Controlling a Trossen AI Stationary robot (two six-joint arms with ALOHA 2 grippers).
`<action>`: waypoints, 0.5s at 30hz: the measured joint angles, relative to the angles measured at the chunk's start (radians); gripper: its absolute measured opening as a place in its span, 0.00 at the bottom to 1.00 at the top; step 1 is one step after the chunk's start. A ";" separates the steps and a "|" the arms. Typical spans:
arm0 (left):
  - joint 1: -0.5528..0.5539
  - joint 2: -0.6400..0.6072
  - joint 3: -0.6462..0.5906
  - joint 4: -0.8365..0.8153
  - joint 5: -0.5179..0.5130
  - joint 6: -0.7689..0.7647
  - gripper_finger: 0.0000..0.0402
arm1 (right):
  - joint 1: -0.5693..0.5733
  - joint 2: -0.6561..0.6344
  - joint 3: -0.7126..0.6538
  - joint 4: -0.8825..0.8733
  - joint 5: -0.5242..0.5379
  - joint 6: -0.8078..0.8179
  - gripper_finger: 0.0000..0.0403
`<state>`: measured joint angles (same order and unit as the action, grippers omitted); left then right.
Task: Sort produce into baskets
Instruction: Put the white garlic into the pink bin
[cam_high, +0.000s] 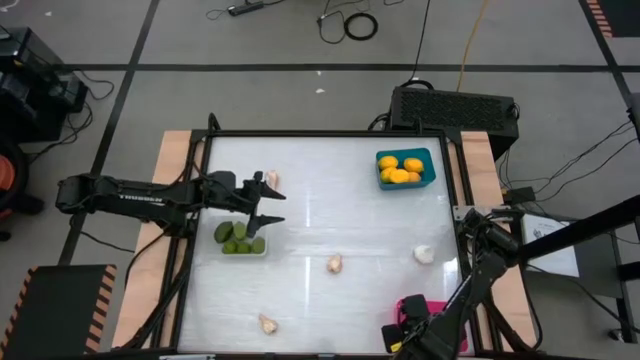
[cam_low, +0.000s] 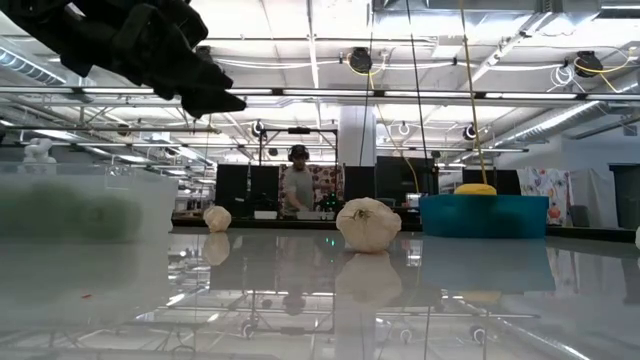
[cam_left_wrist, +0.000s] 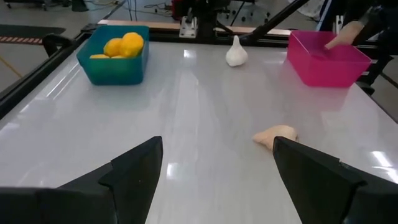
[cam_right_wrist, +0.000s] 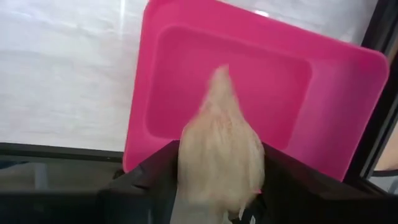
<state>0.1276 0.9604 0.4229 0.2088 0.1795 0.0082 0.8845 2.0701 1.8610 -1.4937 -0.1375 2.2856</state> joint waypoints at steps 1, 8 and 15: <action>0.000 0.000 0.000 -0.005 0.000 0.001 0.78 | 0.000 0.000 0.000 0.000 -0.007 0.000 0.50; 0.006 -0.007 0.000 -0.095 -0.012 0.050 0.78 | -0.005 0.000 0.000 -0.028 -0.026 -0.040 0.62; 0.026 -0.072 0.033 -0.225 -0.055 0.061 0.78 | -0.059 -0.044 -0.001 -0.083 0.082 -0.159 0.65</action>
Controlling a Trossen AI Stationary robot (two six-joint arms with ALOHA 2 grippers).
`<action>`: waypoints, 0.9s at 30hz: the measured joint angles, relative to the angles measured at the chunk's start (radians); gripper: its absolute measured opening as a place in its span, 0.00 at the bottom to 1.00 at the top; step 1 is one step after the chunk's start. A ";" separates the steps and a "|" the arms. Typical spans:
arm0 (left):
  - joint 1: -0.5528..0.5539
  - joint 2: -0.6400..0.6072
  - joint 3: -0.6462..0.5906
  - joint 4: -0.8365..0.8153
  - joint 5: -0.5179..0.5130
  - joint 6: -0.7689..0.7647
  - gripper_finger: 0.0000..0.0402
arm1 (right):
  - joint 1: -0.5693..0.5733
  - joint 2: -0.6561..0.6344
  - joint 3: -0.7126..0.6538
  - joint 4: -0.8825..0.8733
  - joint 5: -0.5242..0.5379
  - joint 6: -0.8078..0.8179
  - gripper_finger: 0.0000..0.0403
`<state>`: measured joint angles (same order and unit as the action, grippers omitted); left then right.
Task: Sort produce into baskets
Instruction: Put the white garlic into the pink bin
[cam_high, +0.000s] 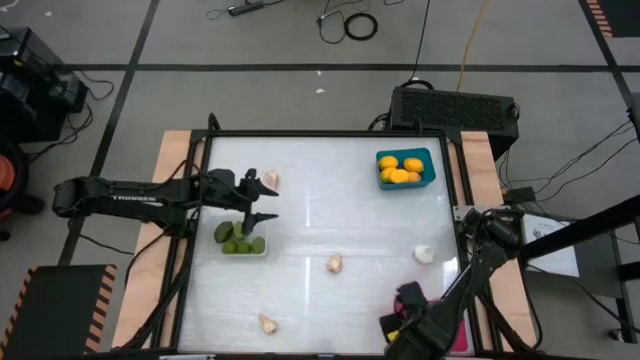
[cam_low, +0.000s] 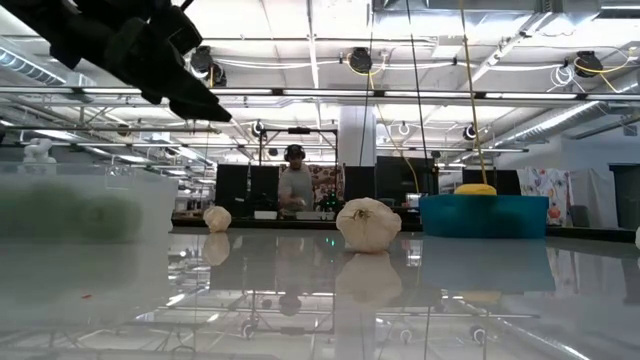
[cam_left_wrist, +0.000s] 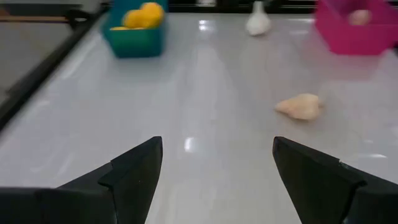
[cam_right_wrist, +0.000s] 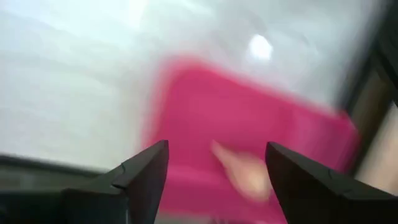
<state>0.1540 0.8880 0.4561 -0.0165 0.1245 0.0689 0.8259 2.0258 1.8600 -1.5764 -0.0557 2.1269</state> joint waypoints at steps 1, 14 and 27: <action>0.004 -0.014 0.000 -0.012 -0.023 0.000 0.78 | -0.014 -0.005 -0.006 0.008 0.084 -0.025 0.65; 0.029 -0.110 0.001 -0.100 -0.228 -0.010 0.78 | -0.333 0.134 -0.010 0.312 0.484 -0.280 0.65; 0.029 -0.110 0.001 -0.103 -0.203 -0.006 0.78 | -0.411 0.211 -0.011 0.418 0.557 -0.318 0.65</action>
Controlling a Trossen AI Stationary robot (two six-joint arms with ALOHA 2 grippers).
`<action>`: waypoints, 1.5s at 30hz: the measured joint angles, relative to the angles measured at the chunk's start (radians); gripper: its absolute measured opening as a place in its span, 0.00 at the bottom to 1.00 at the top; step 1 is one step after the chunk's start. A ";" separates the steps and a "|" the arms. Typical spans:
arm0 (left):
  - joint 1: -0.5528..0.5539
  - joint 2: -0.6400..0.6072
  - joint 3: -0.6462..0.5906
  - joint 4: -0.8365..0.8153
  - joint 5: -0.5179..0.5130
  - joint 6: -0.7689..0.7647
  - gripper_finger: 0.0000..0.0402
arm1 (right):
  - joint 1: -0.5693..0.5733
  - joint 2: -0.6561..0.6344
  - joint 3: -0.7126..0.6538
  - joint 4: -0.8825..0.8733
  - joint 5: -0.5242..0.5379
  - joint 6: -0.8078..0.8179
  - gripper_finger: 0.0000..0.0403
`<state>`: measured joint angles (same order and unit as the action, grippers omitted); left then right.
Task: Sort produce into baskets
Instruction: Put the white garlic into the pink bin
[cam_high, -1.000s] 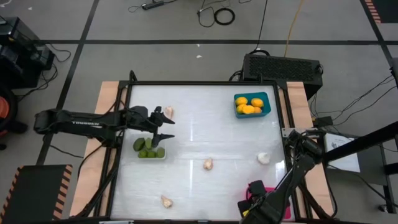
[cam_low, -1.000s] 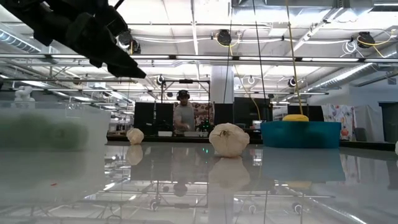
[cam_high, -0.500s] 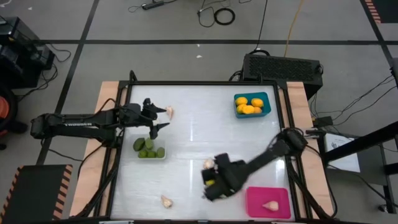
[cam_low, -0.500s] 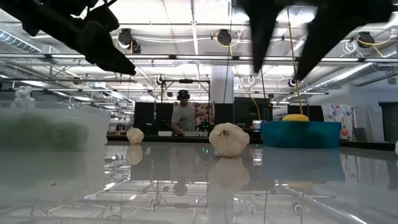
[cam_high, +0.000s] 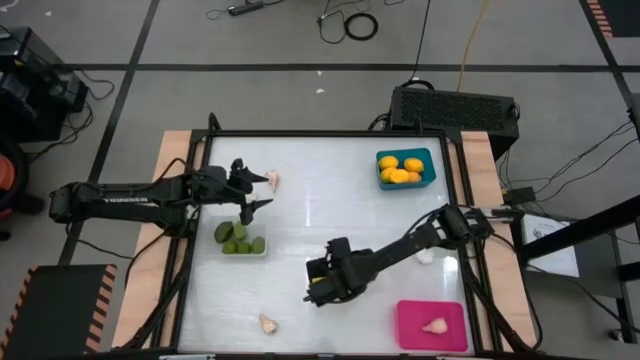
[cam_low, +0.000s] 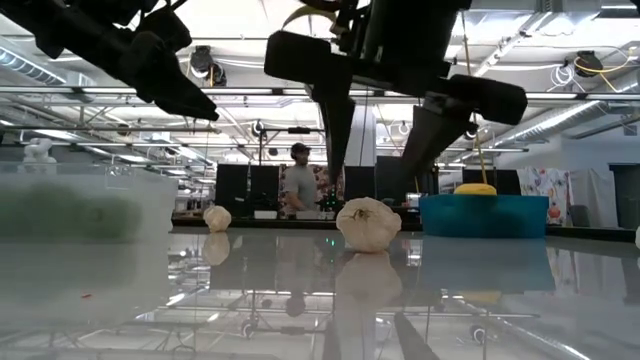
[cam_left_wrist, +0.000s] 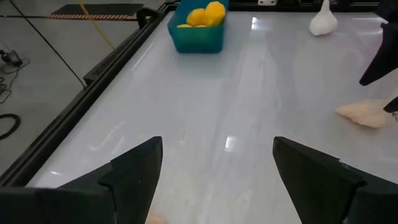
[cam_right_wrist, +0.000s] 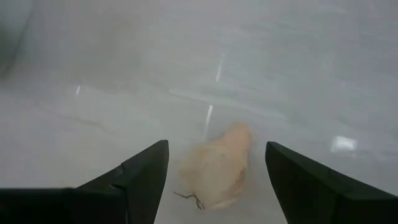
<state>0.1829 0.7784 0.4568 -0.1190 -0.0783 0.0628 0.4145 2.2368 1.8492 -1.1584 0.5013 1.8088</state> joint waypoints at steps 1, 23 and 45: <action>0.000 0.000 0.000 -0.002 0.000 0.001 0.78 | 0.000 0.000 0.000 0.010 0.016 -0.007 0.65; 0.000 0.000 0.000 -0.063 0.004 -0.003 0.78 | 0.054 0.150 0.000 1.129 -0.170 -1.124 0.65; 0.000 0.000 0.000 -0.059 0.014 -0.004 0.78 | 0.091 0.264 0.024 1.397 -0.198 -1.592 0.60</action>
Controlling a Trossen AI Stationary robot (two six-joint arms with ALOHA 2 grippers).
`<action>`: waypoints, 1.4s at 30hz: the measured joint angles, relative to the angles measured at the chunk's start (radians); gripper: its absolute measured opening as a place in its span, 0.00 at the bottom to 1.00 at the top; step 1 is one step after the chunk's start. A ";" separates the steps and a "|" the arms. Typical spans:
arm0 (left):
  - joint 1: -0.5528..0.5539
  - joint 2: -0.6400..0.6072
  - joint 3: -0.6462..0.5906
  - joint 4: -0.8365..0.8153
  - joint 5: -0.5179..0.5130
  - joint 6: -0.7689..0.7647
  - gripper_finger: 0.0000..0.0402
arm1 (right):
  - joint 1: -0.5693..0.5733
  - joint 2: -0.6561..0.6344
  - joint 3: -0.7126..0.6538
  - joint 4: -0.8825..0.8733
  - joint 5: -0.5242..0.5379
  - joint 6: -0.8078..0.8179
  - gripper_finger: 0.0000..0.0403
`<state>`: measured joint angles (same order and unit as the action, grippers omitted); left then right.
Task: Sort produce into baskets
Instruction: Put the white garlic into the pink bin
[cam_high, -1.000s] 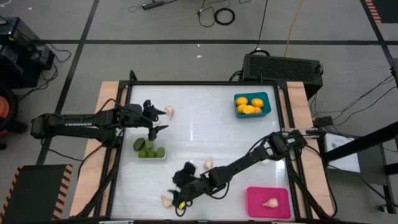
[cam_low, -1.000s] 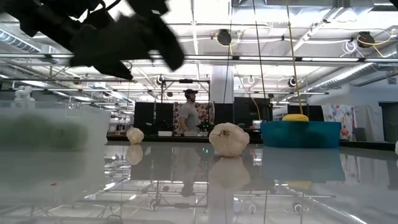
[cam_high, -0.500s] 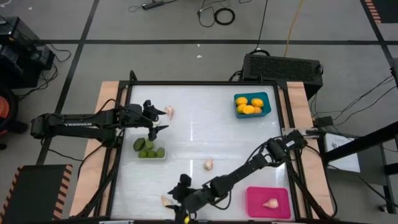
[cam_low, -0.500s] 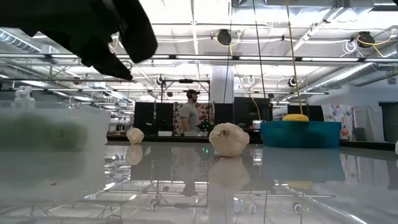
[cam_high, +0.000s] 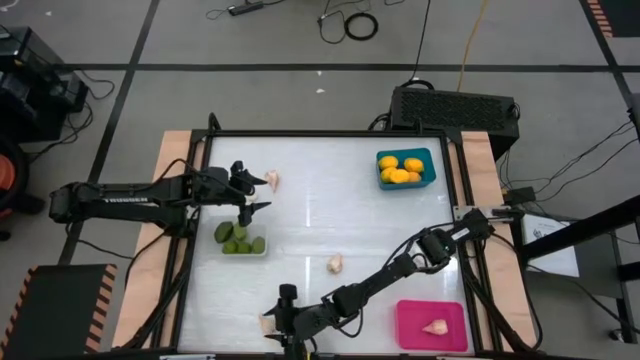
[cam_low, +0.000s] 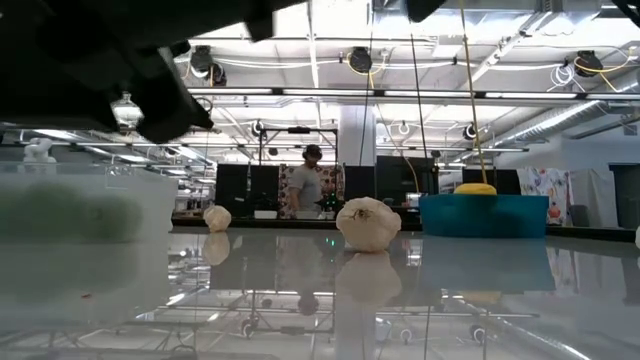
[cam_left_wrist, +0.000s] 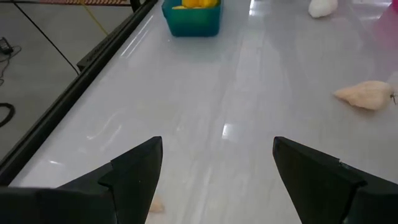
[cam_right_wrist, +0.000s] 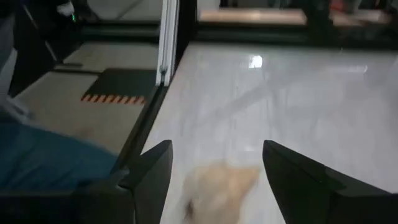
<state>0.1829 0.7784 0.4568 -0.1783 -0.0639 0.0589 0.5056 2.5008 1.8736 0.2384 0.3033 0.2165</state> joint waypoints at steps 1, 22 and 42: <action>0.000 0.000 0.000 0.005 0.000 0.000 0.78 | -0.002 0.004 0.000 0.022 -0.003 -0.021 0.61; 0.000 0.000 0.000 0.011 0.008 0.000 0.78 | -0.010 0.041 0.001 0.008 -0.048 -0.072 0.61; 0.000 0.000 0.000 0.012 0.008 0.000 0.78 | -0.014 0.063 0.001 0.000 -0.039 -0.037 0.60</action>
<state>0.1829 0.7785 0.4568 -0.1660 -0.0559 0.0593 0.4919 2.5641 1.8744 0.2389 0.2642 0.1793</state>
